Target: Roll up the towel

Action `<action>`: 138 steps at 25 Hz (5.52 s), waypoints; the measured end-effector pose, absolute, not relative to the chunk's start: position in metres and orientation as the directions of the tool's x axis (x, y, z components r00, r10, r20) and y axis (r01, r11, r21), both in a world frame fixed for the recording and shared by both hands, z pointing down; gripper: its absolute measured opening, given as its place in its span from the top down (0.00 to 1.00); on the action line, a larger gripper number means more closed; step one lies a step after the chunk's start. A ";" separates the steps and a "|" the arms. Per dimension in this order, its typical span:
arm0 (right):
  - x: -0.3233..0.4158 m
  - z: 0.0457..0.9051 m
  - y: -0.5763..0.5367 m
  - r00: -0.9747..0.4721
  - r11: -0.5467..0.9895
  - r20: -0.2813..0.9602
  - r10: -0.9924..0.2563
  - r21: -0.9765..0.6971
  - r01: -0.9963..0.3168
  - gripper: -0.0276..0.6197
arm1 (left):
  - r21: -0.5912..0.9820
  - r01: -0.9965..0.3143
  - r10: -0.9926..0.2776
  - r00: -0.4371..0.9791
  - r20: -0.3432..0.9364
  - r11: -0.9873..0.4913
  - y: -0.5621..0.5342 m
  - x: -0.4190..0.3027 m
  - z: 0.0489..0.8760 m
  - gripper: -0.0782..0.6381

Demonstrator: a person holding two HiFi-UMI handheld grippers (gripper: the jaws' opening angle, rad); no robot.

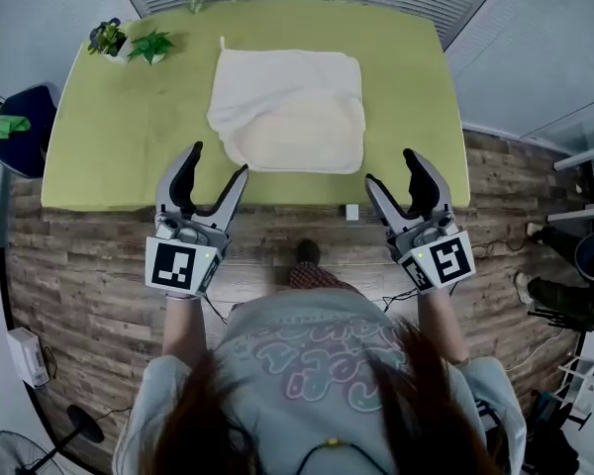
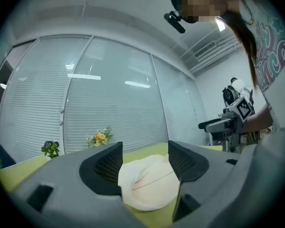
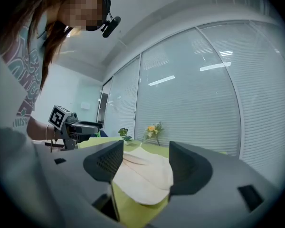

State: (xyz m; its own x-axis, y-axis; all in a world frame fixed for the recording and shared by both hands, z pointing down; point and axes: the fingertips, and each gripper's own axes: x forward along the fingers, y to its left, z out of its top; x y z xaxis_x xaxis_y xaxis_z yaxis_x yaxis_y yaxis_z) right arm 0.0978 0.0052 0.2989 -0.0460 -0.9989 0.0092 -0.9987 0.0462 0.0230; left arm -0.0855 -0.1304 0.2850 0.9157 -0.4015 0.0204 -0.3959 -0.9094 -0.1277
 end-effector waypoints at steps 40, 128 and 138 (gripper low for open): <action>0.123 0.459 -0.018 -0.127 0.253 0.484 -0.866 0.205 -0.945 0.91 | -0.324 -0.073 -0.253 0.788 0.561 -0.943 -0.202 -0.122 0.434 0.85; 0.055 0.435 -0.065 -0.193 0.186 0.491 -0.850 -0.063 -0.981 0.67 | -0.011 -0.177 -0.166 0.897 0.410 -0.984 -0.357 0.017 0.400 0.55; 0.072 0.416 -0.026 -0.726 0.866 0.504 -0.468 0.101 -0.489 0.56 | -0.121 -0.244 -0.268 0.927 0.263 -0.962 -0.163 -0.025 0.354 0.55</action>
State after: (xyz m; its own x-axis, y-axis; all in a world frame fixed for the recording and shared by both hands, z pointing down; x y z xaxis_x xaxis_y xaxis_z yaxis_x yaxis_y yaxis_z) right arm 0.0717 -0.0260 0.4158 -0.7258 -0.4682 0.5040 -0.4889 0.8665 0.1010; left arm -0.0249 -0.1628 0.3536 0.9268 -0.2681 0.2630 -0.2440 -0.9622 -0.1211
